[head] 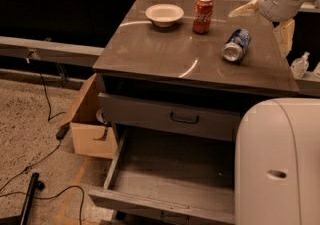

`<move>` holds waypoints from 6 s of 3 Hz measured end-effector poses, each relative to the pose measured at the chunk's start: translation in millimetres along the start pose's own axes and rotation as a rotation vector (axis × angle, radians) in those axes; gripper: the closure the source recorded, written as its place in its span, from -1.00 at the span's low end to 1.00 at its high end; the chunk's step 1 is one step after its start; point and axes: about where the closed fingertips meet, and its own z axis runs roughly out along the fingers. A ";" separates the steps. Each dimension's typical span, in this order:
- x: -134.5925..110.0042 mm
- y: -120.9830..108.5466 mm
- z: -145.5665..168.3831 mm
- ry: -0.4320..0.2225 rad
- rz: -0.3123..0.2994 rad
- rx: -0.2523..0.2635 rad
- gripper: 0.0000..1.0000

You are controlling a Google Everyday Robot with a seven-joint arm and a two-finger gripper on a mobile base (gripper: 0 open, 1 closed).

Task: Place pepsi can into middle drawer

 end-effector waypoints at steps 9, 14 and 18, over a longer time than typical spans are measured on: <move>-32.1 -23.1 -55.7 0.037 -0.017 0.089 1.00; -182.0 27.8 -81.2 -0.138 -0.145 0.183 1.00; -338.3 80.8 18.7 -0.358 -0.276 0.237 1.00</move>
Offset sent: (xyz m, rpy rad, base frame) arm 0.0155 0.0122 -0.0198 -0.0814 0.2706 0.1211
